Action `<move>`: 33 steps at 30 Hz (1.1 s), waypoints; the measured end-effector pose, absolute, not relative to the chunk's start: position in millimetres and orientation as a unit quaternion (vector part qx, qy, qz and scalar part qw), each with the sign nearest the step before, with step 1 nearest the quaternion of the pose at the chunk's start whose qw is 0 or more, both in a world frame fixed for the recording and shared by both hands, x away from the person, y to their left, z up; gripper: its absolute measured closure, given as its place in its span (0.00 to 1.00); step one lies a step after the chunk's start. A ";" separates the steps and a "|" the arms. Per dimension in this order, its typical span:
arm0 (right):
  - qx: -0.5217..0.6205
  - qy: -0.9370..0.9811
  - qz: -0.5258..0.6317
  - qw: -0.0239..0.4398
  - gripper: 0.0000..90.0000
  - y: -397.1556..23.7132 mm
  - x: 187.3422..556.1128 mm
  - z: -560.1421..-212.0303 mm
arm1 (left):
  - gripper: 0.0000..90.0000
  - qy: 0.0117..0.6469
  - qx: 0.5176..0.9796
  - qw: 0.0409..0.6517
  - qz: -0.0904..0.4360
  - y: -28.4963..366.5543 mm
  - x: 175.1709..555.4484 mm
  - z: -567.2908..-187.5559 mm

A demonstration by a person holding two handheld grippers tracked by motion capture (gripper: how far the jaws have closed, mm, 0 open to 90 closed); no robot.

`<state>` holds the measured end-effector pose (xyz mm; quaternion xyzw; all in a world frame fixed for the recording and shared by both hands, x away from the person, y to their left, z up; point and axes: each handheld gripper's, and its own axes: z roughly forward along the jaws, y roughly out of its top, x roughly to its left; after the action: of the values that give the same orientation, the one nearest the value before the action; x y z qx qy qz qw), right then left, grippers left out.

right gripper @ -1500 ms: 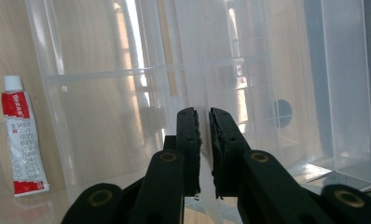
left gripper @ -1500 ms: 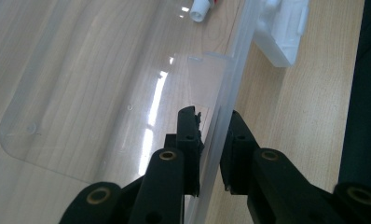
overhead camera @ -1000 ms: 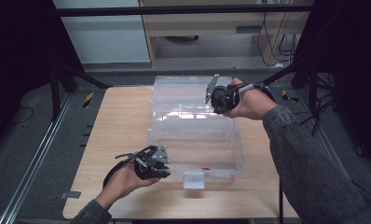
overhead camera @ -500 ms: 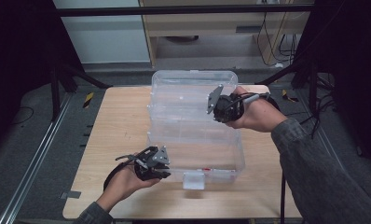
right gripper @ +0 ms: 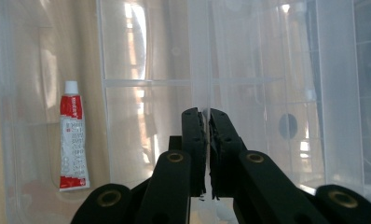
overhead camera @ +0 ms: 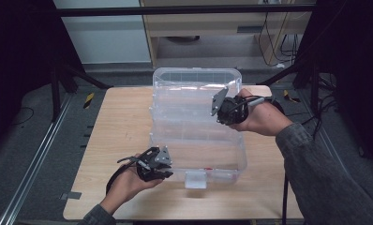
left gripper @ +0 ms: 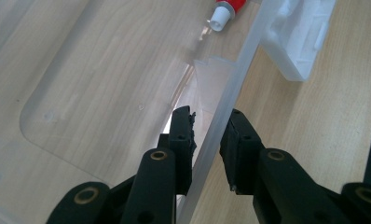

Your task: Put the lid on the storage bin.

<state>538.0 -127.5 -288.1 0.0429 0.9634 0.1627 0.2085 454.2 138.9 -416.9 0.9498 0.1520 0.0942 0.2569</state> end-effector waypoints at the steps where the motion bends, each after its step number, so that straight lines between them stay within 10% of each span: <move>1: 0.045 0.963 0.162 0.209 0.95 -127.9 539.3 -288.0 | 0.83 0.153 0.950 0.256 0.095 138.1 454.8 -416.8; 33: 0.030 0.959 0.185 0.215 0.96 -138.5 501.5 -298.4 | 0.81 0.155 0.947 0.263 0.106 138.3 452.7 -418.9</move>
<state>501.5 -138.5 -298.4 0.0297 0.9586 0.1847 0.2146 452.7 138.3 -418.9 0.9465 0.1545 0.1062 0.2625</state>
